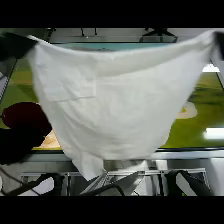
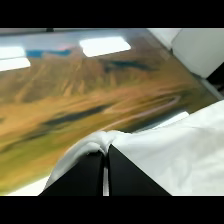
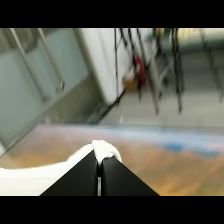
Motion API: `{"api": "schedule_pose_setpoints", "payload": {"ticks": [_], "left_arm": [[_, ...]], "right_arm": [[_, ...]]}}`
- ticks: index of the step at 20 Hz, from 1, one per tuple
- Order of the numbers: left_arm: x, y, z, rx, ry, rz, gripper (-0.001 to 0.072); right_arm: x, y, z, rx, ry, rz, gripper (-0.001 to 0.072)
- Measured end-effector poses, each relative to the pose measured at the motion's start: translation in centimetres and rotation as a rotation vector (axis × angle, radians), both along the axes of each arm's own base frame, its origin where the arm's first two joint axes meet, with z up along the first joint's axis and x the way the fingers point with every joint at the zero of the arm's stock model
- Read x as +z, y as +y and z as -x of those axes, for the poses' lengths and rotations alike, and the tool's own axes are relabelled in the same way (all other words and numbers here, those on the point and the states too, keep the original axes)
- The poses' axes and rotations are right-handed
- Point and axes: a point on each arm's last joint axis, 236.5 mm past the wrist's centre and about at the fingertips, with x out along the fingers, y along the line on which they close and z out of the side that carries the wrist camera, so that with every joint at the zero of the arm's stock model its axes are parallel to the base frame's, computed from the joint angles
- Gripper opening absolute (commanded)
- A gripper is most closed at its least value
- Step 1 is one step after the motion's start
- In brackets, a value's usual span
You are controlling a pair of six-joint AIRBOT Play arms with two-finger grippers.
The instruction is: Fold the shirts.
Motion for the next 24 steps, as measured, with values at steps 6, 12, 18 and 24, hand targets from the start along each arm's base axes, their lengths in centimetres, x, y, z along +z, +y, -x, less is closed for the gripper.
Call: {"api": "schedule_pose_setpoints", "payload": {"ticks": [6, 12, 18, 24], "left_arm": [[-17.9, -2.8, -10.6, -0.042, 0.289, -0.089, 0.0013], [-25.8, -1.4, -13.1, -0.036, 0.454, -0.086, 0.0685], [-28.3, 4.8, -6.8, -0.015, 0.763, -0.02, 0.0683], [-35.1, 10.3, 7.9, 0.113, 1.185, -0.08, 0.0684]], "right_arm": [[-22.9, 1.5, -11.6, -0.025, 0.432, -0.053, 0.0019], [-32.9, -0.6, -14.2, -0.1, 0.593, -0.069, 0.0188], [-33.5, -6.1, -10.5, -0.071, 0.701, -0.057, 0.0326], [-36.5, -11.4, -2.8, -0.042, 0.973, -0.038, 0.0326]]}}
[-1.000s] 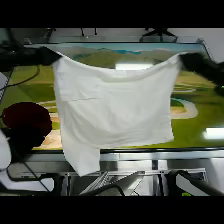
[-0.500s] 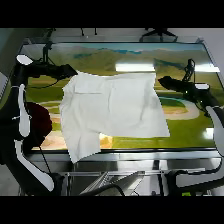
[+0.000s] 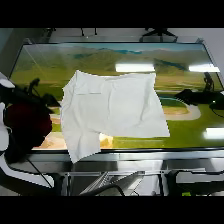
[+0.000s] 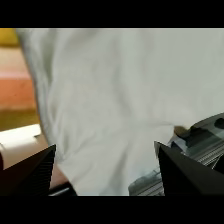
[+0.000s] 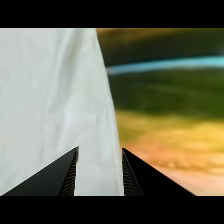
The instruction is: Fold the shirts.
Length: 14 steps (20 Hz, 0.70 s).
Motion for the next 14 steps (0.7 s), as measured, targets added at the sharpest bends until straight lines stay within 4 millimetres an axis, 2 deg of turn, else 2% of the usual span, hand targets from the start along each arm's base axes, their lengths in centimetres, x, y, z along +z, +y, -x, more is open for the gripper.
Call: {"api": "schedule_pose_setpoints", "payload": {"ticks": [2, 4, 8, 9, 11, 12, 14], "left_arm": [[-2.3, 0.6, 3.7, 0.045, 0.076, -0.018, 0.0684], [-4.3, 0.1, 6.2, 0.081, 0.103, -0.007, 0.0683], [-5.7, -2.7, 7.0, 0.113, 0.056, 0.074, 0.0683], [-6.1, -3.1, 6.9, 0.113, 0.04, 0.075, 0.067], [-6.6, -3.5, 6.2, 0.112, -0.004, 0.064, 0.038], [-6.9, -3.7, 5.7, 0.114, -0.034, 0.058, 0.0307], [-6.9, -4.3, 4.7, 0.112, -0.084, 0.069, 0.0285]], "right_arm": [[-0.6, -1.2, 1.7, -0.009, 0.063, -0.001, 0.0325], [-1.2, -1.9, 3.2, -0.008, 0.117, 0.001, 0.0326], [-3.0, -1.5, 6.1, 0.017, 0.219, -0.017, 0.0331], [-3.7, -1.2, 7.0, 0.022, 0.248, -0.026, 0.0395], [-5.3, -0.2, 8.8, 0.032, 0.305, -0.054, 0.04], [-6.0, 0.3, 9.6, 0.035, 0.331, -0.068, 0.04], [-7.2, 1.2, 11.1, 0.045, 0.37, -0.092, 0.0416]]}}
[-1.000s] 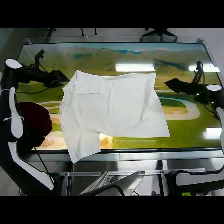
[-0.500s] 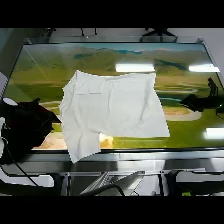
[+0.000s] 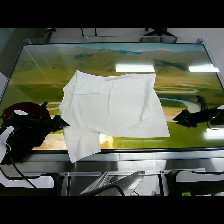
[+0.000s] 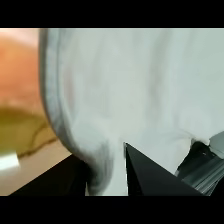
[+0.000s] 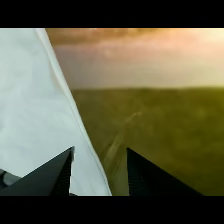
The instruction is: Fold the shirts.
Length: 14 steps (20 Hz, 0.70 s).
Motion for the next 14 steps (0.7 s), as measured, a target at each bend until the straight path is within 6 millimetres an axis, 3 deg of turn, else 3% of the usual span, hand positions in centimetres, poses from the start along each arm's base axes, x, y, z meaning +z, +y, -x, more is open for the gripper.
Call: {"api": "schedule_pose_setpoints", "payload": {"ticks": [1, 2, 10, 11, 13, 14], "left_arm": [[0.1, -0.4, -0.4, -0.001, -0.019, 0.007, 0.0211], [0.1, -0.5, -0.7, -0.001, -0.037, 0.006, 0.0011], [0.5, -1.4, -1.4, -0.023, -0.088, 0.03, 0.0013], [0.5, -1.4, -1.4, -0.025, -0.089, 0.03, 0.0012], [0.7, -1.6, -1.3, -0.025, -0.089, 0.039, 0.0012], [0.7, -1.6, -1.3, -0.027, -0.09, 0.039, 0.0012]], "right_arm": [[-0.5, 0.4, 0.7, 0.003, 0.017, -0.009, 0.043], [-0.9, 0.9, 1.2, 0.007, 0.033, -0.02, 0.0429], [-2.4, 6.5, 3.9, 0.122, 0.109, -0.084, 0.042], [-2.5, 7.0, 4.0, 0.141, 0.113, -0.083, 0.0321], [-2.8, 7.5, 4.2, 0.174, 0.114, -0.065, 0.0264], [-2.9, 7.7, 4.2, 0.185, 0.112, -0.062, 0.0129]]}}
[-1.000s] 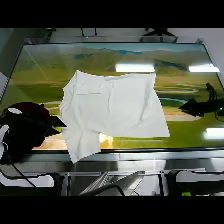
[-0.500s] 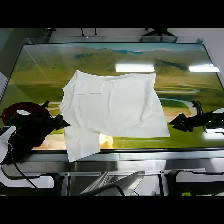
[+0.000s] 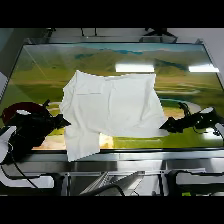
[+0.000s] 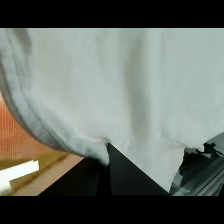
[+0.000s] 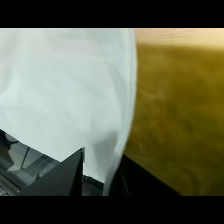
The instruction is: Fold the shirts.
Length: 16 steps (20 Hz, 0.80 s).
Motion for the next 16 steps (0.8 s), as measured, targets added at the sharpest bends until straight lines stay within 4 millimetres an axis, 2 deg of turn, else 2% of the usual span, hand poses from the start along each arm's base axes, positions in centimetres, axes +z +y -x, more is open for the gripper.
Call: {"api": "schedule_pose_setpoints", "payload": {"ticks": [3, 5, 6, 8, 10, 12, 14, 16], "left_arm": [[0.2, -0.1, 0.1, -0.005, 0.003, 0.008, 0.0012], [0.9, -0.2, -0.2, -0.021, -0.007, 0.019, 0.0012], [1.8, -0.3, -0.5, -0.035, -0.022, 0.026, 0.0012], [4.9, -0.4, -2.0, -0.059, -0.092, 0.045, 0.0012], [10.0, -0.4, -4.4, -0.064, -0.226, 0.056, 0.0012], [17.8, -0.3, -7.0, -0.06, -0.427, 0.065, 0.0012], [26.9, -0.2, -8.1, -0.059, -0.651, 0.057, 0.0012], [36.0, -0.4, -7.3, -0.072, -0.866, 0.012, 0.0012]], "right_arm": [[-0.1, 0.0, -0.1, 0.026, -0.012, 0.02, 0.0017], [0.6, -0.2, -0.7, 0.037, -0.044, 0.037, 0.0017], [1.2, -0.7, -1.6, 0.035, -0.078, 0.057, 0.0017], [4.6, -0.6, -3.8, 0.03, -0.173, 0.048, 0.0017], [9.8, -1.2, -7.0, 0.017, -0.336, 0.077, 0.0016], [17.1, -1.5, -10.2, -0.007, -0.547, 0.108, 0.0017], [26.6, -2.0, -12.5, -0.041, -0.817, 0.17, 0.0017], [36.9, -2.1, -12.6, -0.085, -1.092, 0.253, 0.0017]]}}
